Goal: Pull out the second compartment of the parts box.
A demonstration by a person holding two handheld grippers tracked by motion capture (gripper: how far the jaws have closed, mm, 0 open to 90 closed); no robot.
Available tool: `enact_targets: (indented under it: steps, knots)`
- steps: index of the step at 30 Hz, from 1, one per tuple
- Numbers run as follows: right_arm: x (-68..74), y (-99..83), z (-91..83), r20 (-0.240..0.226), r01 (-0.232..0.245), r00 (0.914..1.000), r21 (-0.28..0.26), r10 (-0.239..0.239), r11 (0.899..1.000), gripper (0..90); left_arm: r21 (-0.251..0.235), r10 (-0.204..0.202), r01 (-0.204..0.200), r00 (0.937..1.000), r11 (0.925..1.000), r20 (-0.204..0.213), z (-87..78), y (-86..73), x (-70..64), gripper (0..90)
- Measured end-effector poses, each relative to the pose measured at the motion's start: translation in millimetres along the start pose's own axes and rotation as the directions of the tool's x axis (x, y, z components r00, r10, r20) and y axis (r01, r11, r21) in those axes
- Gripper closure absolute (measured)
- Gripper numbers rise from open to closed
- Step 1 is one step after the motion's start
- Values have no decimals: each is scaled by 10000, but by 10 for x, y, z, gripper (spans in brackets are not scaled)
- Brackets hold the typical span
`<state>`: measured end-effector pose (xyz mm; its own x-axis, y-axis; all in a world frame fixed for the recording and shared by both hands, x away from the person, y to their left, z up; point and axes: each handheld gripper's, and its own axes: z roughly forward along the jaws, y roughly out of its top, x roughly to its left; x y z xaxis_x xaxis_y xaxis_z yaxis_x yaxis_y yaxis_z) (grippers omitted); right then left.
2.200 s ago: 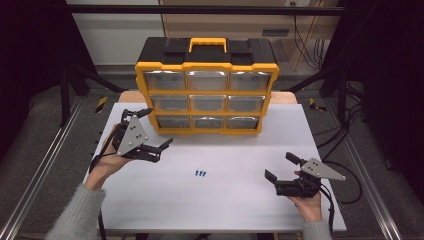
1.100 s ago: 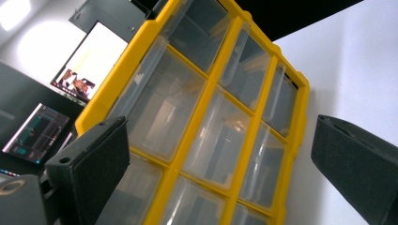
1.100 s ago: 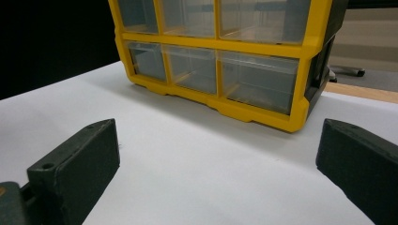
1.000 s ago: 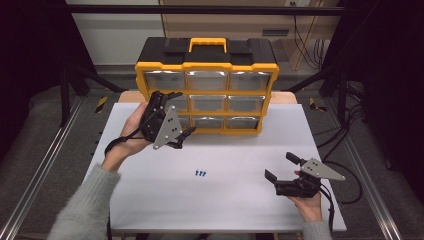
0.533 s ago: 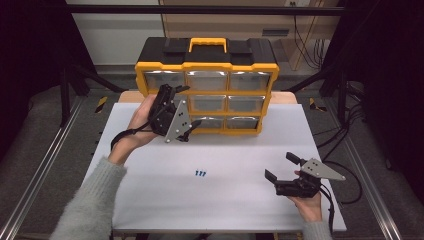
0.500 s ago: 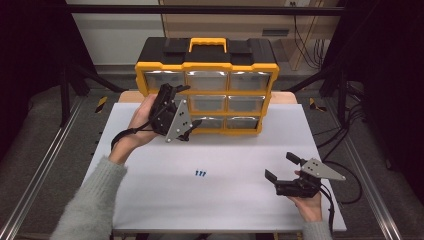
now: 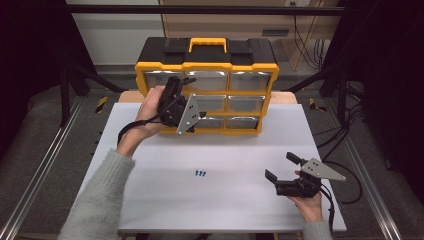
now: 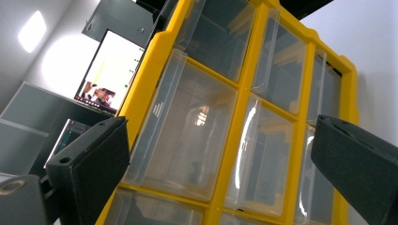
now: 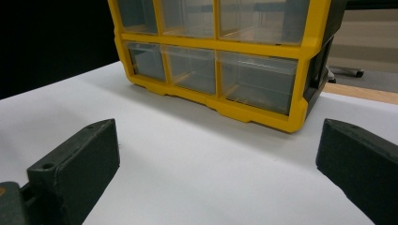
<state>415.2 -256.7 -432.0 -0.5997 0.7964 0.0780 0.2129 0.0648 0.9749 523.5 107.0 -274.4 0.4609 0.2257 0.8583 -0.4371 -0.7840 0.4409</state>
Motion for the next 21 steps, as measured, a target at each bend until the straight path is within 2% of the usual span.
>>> enact_targets:
  steps: [15, 17, 21]
  knots:
    - [0, -5, 7, -49, -3, 10000, -33, 2, 10000, 5, 111, 649, -646, 9974, 9979, -321, 214, 40, 85, 57]
    - [-2, -1, -2, -9, -37, 10000, 5, 37, 10000, 5, 55, 636, -635, 9976, 9980, -287, 254, 48, 82, 60]
    - [-10, 1, -8, -28, 21, 10000, -59, -21, 10000, 5, 116, 884, -881, 9957, 9960, -294, 333, 58, 61, 61]
